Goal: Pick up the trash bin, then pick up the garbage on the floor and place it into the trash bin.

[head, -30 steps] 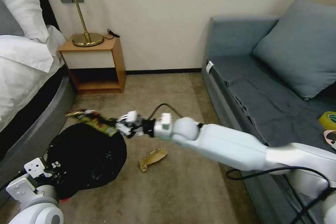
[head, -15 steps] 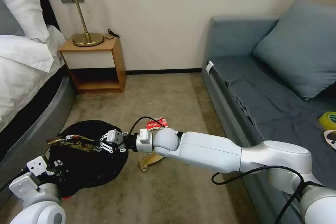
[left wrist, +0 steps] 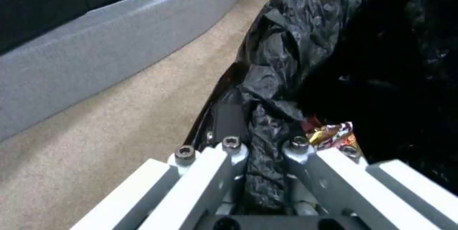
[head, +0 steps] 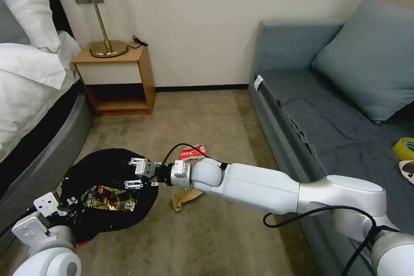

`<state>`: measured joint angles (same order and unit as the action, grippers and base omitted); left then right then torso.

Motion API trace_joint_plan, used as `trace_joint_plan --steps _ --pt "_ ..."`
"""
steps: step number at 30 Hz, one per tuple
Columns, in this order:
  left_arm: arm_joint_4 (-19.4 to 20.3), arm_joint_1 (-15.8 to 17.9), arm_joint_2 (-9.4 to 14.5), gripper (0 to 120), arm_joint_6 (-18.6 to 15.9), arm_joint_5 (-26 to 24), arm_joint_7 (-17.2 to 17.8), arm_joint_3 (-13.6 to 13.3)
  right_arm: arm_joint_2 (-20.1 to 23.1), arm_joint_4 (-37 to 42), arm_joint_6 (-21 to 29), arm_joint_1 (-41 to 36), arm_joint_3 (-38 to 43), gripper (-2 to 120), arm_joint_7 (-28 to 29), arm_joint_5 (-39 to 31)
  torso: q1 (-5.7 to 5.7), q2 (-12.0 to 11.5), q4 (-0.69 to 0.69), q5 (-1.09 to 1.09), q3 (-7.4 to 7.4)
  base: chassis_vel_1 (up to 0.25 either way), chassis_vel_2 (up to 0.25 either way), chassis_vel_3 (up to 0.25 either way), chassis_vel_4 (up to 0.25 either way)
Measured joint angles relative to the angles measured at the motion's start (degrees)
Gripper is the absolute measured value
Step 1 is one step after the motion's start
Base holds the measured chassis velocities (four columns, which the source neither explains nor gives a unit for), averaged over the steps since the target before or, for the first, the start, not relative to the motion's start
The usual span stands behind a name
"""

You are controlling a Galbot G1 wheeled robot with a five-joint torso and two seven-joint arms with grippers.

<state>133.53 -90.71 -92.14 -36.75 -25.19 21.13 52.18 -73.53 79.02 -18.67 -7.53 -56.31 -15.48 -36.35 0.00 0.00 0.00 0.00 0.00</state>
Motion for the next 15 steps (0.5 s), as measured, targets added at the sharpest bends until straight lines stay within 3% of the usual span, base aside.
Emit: trace_joint_plan --steps 10,13,15 --pt "0.13 0.06 0.0 2 0.0 0.03 0.0 -0.04 5.19 6.17 2.0 -0.78 6.75 99 4.54 -0.35 0.0 0.0 0.01 0.01 0.0 0.0 0.0 0.0 0.0" --pt "0.14 0.09 0.0 2 0.0 0.07 -0.01 -0.1 7.07 7.94 2.75 -1.63 9.04 99 5.36 -0.35 0.0 0.0 0.03 0.01 0.0 0.0 0.0 0.0 0.0" --pt "0.03 0.36 0.0 2 0.0 0.15 -0.02 -0.17 11.96 11.73 4.73 -3.63 13.84 100 7.27 -0.34 0.0 0.0 0.0 0.02 0.0 0.0 0.0 0.0 0.0"
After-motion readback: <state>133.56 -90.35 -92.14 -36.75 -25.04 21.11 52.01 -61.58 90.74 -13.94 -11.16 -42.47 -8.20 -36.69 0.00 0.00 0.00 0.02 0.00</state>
